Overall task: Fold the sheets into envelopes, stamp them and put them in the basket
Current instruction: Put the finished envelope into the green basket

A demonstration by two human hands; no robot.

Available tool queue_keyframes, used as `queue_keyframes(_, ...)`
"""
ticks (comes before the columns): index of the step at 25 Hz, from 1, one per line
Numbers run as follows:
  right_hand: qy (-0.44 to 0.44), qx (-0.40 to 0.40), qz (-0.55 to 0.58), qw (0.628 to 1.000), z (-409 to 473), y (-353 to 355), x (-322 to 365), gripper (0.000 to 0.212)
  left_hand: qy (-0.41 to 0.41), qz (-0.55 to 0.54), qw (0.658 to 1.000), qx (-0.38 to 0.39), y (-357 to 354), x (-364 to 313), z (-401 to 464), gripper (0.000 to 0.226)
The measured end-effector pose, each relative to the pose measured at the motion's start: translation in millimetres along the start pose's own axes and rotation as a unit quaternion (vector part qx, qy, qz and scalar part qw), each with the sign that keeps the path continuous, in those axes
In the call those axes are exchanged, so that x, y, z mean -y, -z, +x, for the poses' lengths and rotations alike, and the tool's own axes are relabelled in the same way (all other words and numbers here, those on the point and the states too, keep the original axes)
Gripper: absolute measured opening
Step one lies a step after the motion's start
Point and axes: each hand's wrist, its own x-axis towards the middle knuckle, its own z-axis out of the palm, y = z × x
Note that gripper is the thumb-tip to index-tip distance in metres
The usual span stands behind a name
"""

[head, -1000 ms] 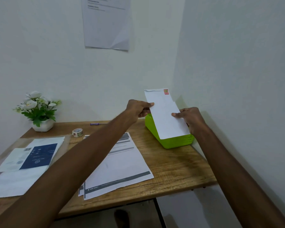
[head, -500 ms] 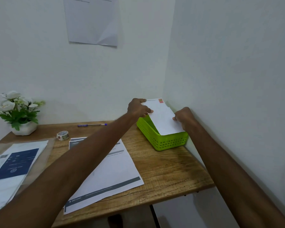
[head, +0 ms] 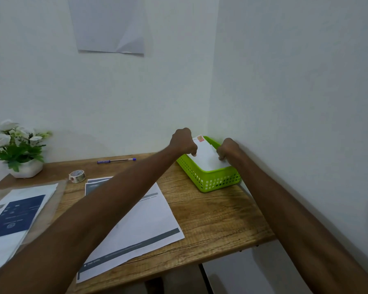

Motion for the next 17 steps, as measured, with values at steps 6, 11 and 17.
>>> queue_keyframes(6, 0.012, 0.037, -0.092, 0.995, -3.1, -8.8, -2.1, 0.023, -0.107, 0.138, 0.979, 0.105, -28.7, -6.0, 8.4, 0.045)
queue_keyframes(11, 0.024, 0.030, -0.183, 0.982, -7.9, -14.8, -0.7, 0.026, -0.074, 0.211, 0.941, 0.252, -38.6, -13.1, 20.8, 0.053)
queue_keyframes(17, 0.101, -0.049, -0.254, 0.961, -11.7, -23.0, -2.0, 0.046, -0.080, 0.304, 0.902, 0.297, -43.5, -18.2, 26.7, 0.052)
